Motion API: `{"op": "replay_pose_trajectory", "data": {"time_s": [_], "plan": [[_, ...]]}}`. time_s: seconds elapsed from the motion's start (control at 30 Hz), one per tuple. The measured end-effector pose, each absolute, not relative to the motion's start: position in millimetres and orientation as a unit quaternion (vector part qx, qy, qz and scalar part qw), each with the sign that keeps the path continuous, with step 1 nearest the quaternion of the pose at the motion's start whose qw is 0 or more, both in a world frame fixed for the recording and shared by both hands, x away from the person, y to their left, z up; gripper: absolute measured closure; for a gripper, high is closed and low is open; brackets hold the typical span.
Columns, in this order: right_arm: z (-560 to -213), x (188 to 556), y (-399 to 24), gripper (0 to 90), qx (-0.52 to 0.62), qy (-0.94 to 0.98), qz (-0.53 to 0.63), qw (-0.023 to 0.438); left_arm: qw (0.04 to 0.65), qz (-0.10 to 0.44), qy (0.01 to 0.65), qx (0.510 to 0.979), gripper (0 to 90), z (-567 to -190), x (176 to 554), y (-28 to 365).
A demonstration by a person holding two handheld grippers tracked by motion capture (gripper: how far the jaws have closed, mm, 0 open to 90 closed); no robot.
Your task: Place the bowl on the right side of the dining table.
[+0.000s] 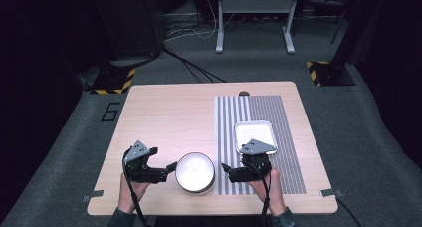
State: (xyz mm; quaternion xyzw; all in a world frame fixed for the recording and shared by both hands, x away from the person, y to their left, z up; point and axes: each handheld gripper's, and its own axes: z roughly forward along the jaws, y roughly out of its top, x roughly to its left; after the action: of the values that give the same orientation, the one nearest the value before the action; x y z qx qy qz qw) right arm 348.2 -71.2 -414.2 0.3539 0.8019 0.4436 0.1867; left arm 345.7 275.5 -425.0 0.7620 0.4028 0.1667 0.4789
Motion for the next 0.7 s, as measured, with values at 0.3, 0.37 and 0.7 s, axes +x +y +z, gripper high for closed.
{"op": "replay_pose_trajectory", "data": {"time_s": [0.3,0.37,0.7], "plan": [[-412,348,-53,9.0,0.338,0.804,0.455,0.178,0.484,0.151,0.398,0.765,5.9,-431,351,266],[-413,349,-48,8.9,0.334,0.808,0.453,0.177,0.482,0.147,0.397,0.767,6.5,-434,351,261],[-423,355,-27,9.9,0.324,0.819,0.445,0.163,0.471,0.131,0.387,0.782,8.2,-446,354,248]]}}
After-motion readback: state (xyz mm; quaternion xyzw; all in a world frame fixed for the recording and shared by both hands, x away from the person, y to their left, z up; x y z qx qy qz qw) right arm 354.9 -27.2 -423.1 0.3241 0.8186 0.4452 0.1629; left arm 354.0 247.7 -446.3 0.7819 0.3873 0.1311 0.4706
